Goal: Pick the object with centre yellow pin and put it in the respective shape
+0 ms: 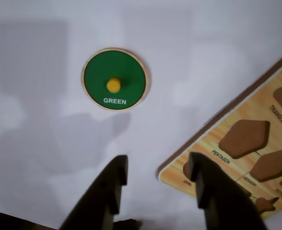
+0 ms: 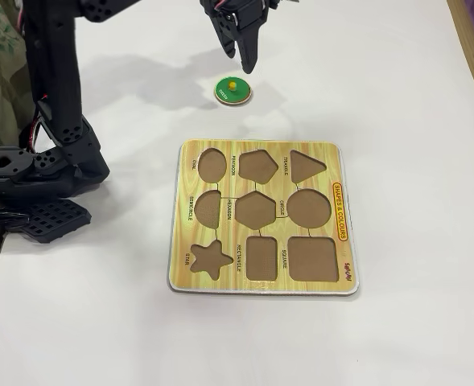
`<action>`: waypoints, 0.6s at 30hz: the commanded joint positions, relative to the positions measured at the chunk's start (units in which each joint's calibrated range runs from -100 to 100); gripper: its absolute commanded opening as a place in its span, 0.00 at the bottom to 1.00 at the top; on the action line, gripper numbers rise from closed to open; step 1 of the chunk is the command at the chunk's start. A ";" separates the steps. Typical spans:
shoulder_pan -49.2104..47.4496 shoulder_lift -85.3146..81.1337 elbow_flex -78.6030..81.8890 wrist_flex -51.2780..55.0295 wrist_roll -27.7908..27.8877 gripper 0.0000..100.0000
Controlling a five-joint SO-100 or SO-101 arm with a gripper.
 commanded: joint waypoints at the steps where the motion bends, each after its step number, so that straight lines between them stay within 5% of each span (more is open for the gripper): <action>1: -1.74 0.37 -3.42 -0.15 -0.19 0.15; 18: -4.67 5.98 1.08 -3.52 -0.24 0.15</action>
